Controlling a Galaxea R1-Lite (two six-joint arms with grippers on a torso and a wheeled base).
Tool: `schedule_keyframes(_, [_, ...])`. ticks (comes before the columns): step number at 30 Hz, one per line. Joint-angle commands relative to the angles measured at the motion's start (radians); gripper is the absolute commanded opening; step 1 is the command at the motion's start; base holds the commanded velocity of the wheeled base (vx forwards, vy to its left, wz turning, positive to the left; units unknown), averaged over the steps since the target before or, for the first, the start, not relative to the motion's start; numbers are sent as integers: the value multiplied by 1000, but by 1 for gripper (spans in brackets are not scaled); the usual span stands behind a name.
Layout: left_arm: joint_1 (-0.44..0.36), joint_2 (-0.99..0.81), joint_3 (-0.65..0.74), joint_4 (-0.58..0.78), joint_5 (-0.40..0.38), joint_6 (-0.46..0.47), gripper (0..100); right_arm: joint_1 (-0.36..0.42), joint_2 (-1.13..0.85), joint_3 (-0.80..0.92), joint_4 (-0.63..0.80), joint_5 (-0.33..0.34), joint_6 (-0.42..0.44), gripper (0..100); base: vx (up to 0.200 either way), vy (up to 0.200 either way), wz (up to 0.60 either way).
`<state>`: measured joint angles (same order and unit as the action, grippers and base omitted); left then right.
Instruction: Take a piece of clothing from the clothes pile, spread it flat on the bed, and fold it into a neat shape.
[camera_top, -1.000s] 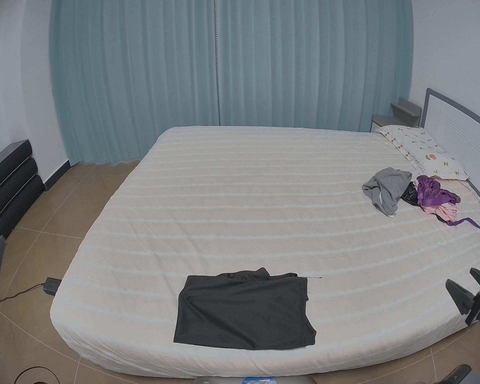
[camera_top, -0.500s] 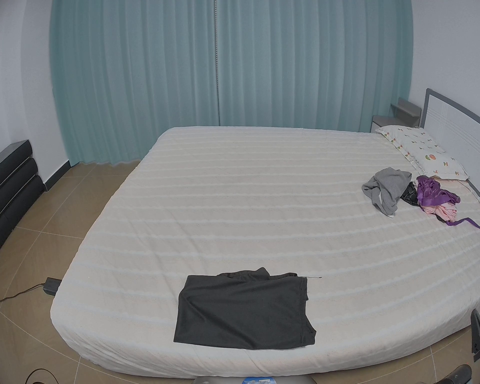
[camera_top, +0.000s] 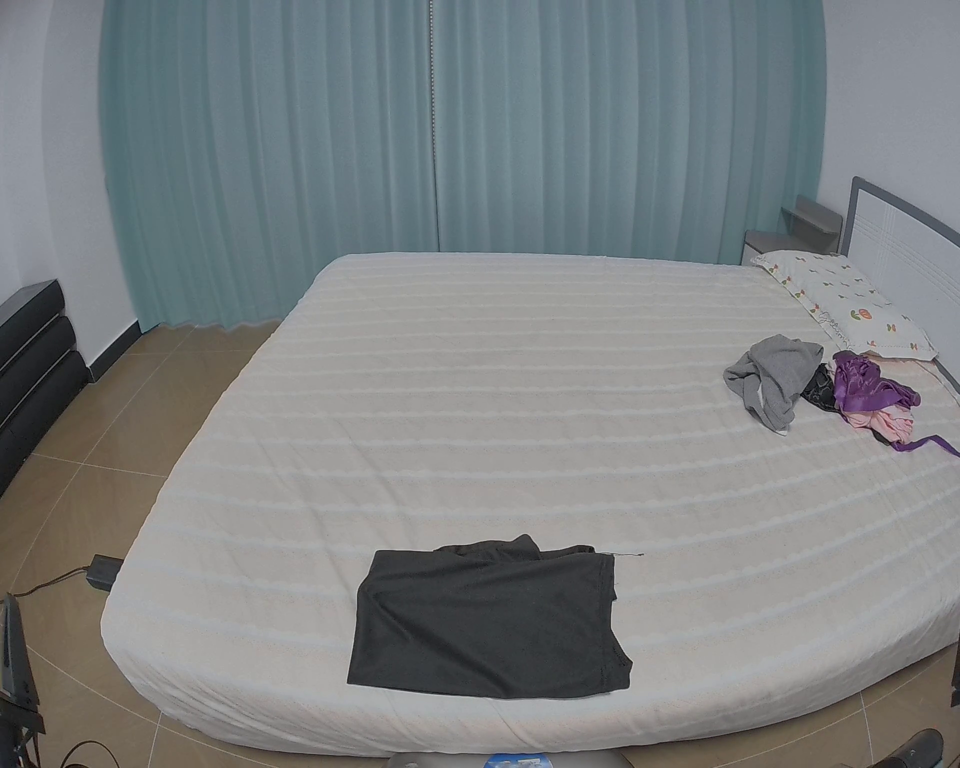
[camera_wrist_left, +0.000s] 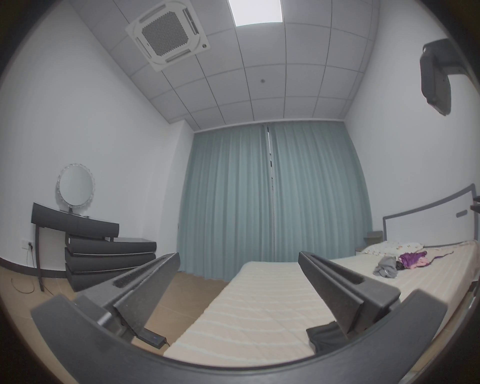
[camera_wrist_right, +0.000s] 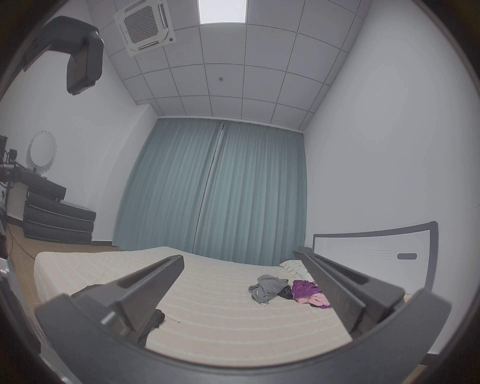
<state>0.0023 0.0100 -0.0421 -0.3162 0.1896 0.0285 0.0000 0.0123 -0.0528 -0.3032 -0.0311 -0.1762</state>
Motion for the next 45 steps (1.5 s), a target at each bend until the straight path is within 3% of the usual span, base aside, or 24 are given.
schedule_keyframes(1, [1,-2,42,88,-91,-6,100,0,-12,53,211,-39,1,100,0,0,0])
schedule_keyframes(9, [1,-2,42,255,-110,-33,100,0,-12,53,228,-47,69,100,0,0,0])
schedule_keyframes(13, [1,-2,42,253,-168,-52,100,0,-12,51,228,-43,61,100,0,0,0])
schedule_keyframes(16, [-1,-1,42,259,-185,-67,100,0,-12,50,233,-30,47,100,0,0,0])
schedule_keyframes(20, [1,-1,42,256,-257,-70,100,-3,-9,53,271,36,139,100,0,0,0])
schedule_keyframes(23, [-1,-1,41,259,-262,-75,100,-3,-11,33,360,54,147,100,0,0,0])
schedule_keyframes(45, [1,-2,42,319,-219,-48,100,-2,-11,40,338,62,156,100,0,0,0])
